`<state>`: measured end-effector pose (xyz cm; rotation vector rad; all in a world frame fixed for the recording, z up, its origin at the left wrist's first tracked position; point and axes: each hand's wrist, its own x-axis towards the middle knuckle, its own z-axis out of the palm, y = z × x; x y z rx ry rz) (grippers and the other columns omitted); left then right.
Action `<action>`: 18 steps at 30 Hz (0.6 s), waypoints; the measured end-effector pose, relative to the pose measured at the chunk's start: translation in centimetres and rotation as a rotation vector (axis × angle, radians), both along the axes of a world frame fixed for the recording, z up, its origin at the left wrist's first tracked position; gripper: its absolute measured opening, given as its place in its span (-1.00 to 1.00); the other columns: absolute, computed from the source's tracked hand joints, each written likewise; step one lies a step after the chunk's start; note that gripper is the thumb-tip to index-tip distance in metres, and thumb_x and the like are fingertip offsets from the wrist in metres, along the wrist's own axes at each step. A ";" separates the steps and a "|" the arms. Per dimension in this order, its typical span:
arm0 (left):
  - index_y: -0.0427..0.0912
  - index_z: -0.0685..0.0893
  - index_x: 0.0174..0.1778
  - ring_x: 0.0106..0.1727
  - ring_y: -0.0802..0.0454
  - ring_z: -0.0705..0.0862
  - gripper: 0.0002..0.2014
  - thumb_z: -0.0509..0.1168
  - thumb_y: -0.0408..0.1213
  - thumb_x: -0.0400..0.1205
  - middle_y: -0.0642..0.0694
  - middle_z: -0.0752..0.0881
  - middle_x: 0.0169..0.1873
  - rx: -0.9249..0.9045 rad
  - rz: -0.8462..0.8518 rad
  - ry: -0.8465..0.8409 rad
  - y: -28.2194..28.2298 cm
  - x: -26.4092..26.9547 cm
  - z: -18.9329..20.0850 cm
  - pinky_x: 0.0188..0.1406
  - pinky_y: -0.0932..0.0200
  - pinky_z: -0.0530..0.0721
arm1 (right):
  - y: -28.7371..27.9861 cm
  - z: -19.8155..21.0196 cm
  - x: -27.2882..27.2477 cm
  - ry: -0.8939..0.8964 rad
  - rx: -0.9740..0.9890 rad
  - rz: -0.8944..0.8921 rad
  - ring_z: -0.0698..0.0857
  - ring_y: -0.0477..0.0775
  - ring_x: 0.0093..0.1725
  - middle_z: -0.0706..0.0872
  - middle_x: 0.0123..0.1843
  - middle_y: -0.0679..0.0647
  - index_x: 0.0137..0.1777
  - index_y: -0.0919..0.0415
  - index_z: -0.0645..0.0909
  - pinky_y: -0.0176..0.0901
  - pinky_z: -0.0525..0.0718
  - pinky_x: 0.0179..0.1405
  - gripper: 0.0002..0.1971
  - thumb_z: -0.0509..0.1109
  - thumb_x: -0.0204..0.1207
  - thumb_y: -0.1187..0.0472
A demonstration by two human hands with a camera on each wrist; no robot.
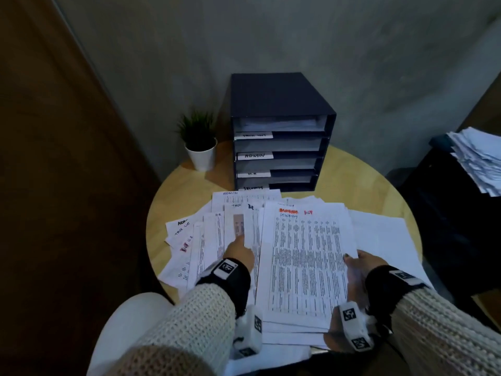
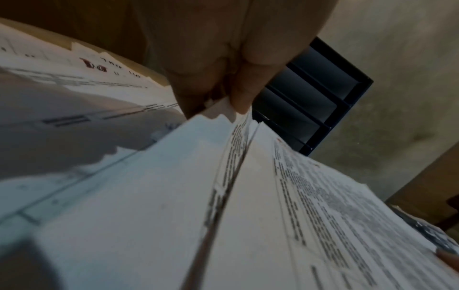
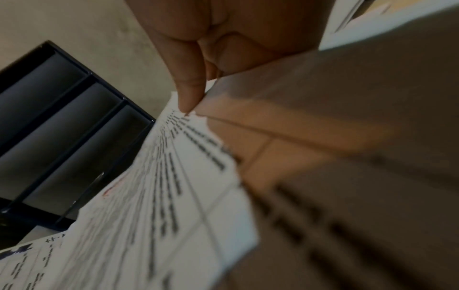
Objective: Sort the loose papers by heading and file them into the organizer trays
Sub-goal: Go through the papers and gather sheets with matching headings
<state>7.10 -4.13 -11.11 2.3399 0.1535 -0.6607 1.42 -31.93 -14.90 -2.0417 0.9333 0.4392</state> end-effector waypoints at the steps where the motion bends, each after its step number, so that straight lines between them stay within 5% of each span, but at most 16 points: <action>1: -0.16 0.16 0.64 0.52 -0.16 0.36 -0.50 0.03 -0.18 0.76 -0.23 0.23 0.59 0.036 0.007 -0.018 0.0 0.1 -0.4 0.48 0.11 0.37 | 0.2 0.2 0.0 0.056 -0.047 0.029 0.41 0.22 0.56 0.36 0.60 0.20 0.60 0.27 0.27 -0.01 0.35 0.56 -0.45 0.16 0.70 0.01; 4: -0.06 0.32 0.57 0.55 -0.21 0.25 -0.54 0.00 -0.06 0.74 -0.19 0.28 0.54 0.147 0.029 -0.047 0.6 0.4 -1.1 0.58 -0.03 0.24 | 0.2 0.6 0.2 0.065 -0.114 0.030 0.29 0.17 0.63 0.22 0.67 0.16 0.65 0.25 0.16 -0.12 0.27 0.59 -0.35 0.12 0.68 -0.12; 7: -0.04 0.45 0.50 0.43 -0.25 0.47 -0.58 0.02 -0.07 0.72 -0.24 0.49 0.43 0.149 0.115 -0.033 1.4 1.2 -1.5 0.45 -0.03 0.47 | 0.3 0.2 0.1 0.049 -0.094 0.064 0.47 0.21 0.51 0.46 0.55 0.18 0.54 0.26 0.38 -0.04 0.40 0.54 -0.42 0.30 0.61 -0.03; 10: -0.11 0.27 0.60 0.52 -0.22 0.39 -0.54 0.00 -0.23 0.74 -0.19 0.37 0.55 0.144 0.046 -0.029 1.5 1.6 -1.6 0.51 0.08 0.38 | 0.1 -0.4 0.2 0.040 -0.054 0.070 0.55 0.23 0.44 0.55 0.47 0.21 0.48 0.30 0.46 0.04 0.45 0.50 -0.47 0.40 0.57 0.08; 15: -0.16 0.28 0.58 0.50 -0.24 0.40 -0.52 -0.01 -0.09 0.74 -0.21 0.40 0.51 0.103 0.222 0.016 1.9 2.1 -2.2 0.48 -0.02 0.37 | 0.2 -0.2 -0.1 0.024 -0.030 0.038 0.58 0.24 0.40 0.59 0.43 0.22 0.44 0.31 0.50 0.01 0.48 0.46 -0.50 0.42 0.55 0.12; 18: -0.18 0.49 0.44 0.39 -0.22 0.53 -0.58 0.04 -0.12 0.70 -0.21 0.56 0.38 0.083 0.255 0.036 2.5 2.4 -2.6 0.42 -0.03 0.49 | 0.6 0.2 -0.3 0.029 -0.049 0.042 0.56 0.23 0.42 0.57 0.45 0.21 0.46 0.29 0.48 -0.05 0.47 0.42 -0.51 0.39 0.58 0.11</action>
